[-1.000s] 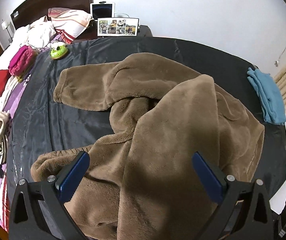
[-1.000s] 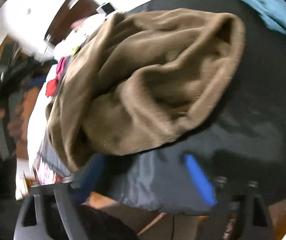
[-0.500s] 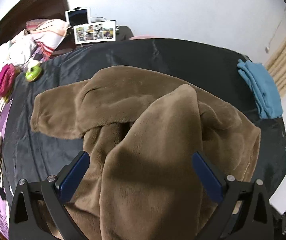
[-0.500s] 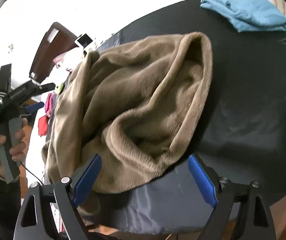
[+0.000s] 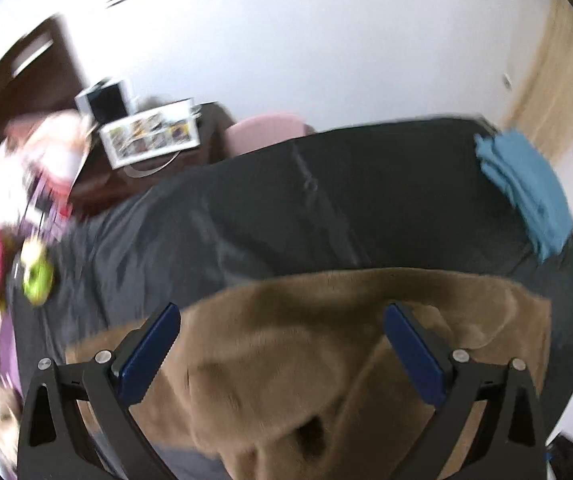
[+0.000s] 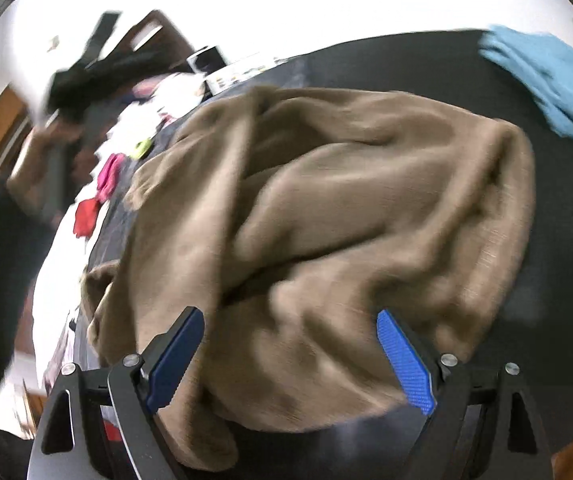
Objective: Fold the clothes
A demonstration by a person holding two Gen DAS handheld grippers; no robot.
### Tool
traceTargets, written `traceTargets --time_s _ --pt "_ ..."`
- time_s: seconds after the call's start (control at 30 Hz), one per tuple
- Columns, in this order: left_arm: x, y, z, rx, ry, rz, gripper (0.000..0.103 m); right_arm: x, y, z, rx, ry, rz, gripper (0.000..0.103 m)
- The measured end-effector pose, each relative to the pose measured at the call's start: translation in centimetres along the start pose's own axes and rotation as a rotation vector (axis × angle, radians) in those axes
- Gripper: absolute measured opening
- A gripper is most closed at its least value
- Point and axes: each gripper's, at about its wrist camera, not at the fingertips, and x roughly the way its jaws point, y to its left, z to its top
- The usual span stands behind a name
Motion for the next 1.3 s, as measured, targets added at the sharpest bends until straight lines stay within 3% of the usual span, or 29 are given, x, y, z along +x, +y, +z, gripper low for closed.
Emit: traceTargets --time_s 0.1,0.2,0.3,0.47,0.73,0.77,0.8,0.83,0.93,1.03,1.3 --pt "2.0 -1.0 0.7 0.095 0.030 -0.105 0.102 1.6 1.1 -0.1 -0.070 0.042 -0.017 0.090" --pt "3.9 -2.3 0.7 0.186 0.058 -0.141 0.102 3.3 -0.2 -0.4 -0.032 0.102 -0.073 0.090" --pt "5.5 -3.4 0.8 0.253 0.075 -0.177 0.102 4.1 -2.7 -1.3 0.025 0.158 -0.204 0.090" --pt "7.8 -4.1 0.9 0.345 0.132 -0.258 0.096 3.2 -4.7 -2.0 0.071 0.165 -0.272 0.090" --pt "13.1 -3.3 0.7 0.297 0.329 -0.277 0.049 3.3 -4.4 -1.9 0.055 0.177 -0.259 0.090" --pt "13.0 -3.2 0.6 0.282 0.327 -0.285 0.048 3.2 -4.4 -1.9 0.055 0.176 -0.255 0.090" --pt "12.8 -3.1 0.6 0.267 0.319 -0.297 0.040 3.1 -4.4 -1.9 0.055 0.175 -0.252 0.090" --pt "12.4 -3.2 0.4 0.264 0.314 -0.298 0.025 3.0 -4.3 -1.9 0.053 0.173 -0.251 0.090" --pt "11.5 -3.7 -0.3 0.265 0.302 -0.292 0.011 2.9 -4.2 -1.9 0.049 0.170 -0.249 0.090" --pt "9.2 -3.6 -0.6 0.226 0.228 -0.250 0.009 2.5 -4.2 -1.8 0.055 0.163 -0.241 0.090" --pt "-2.3 0.8 1.3 -0.040 -0.067 -0.146 0.008 0.0 -4.2 -1.9 0.060 0.077 -0.221 0.090"
